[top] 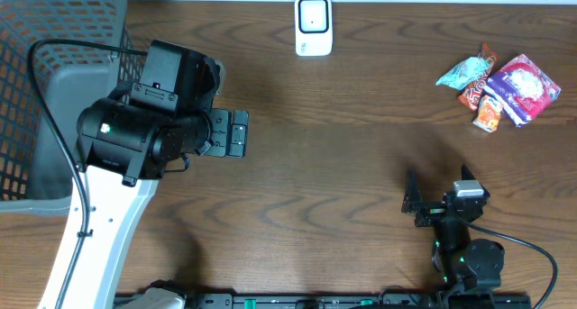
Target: Scan the item barcode
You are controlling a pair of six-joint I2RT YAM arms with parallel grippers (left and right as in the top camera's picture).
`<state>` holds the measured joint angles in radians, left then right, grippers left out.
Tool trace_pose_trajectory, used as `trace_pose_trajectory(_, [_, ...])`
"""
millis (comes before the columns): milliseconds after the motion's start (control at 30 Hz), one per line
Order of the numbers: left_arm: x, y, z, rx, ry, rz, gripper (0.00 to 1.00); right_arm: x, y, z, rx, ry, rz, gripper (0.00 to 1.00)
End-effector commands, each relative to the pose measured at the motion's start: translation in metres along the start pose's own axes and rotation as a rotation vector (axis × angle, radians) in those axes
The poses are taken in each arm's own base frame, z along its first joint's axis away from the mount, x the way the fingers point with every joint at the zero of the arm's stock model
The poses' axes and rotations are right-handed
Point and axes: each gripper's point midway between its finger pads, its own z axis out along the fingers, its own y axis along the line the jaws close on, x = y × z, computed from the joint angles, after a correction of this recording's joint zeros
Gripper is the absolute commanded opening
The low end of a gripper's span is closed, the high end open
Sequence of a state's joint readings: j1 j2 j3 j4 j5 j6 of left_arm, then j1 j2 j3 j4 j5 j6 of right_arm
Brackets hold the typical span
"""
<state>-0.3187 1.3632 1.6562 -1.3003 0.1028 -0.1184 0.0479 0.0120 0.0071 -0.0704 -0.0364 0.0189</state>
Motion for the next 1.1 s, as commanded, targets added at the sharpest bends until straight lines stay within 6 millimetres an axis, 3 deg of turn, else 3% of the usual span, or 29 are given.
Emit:
trace_pose_trajectory(0, [0.0002,-0.0001,-0.0017,0.002,-0.004,0.006,0.98,0.0003,-0.0037,-0.0003,0.019,-0.001,0.018,0.99])
trace_pose_trajectory(833, [0.0001,-0.0001,-0.0017,0.002,-0.004,0.006,0.98,0.0003,-0.0037,-0.0003,0.019,-0.001,0.018,0.99])
trace_pose_trajectory(1067, [0.001,-0.0003,-0.0115,0.012,-0.054,0.007,0.98,0.0003,-0.0037,-0.0003,0.019,-0.001,0.018,0.99])
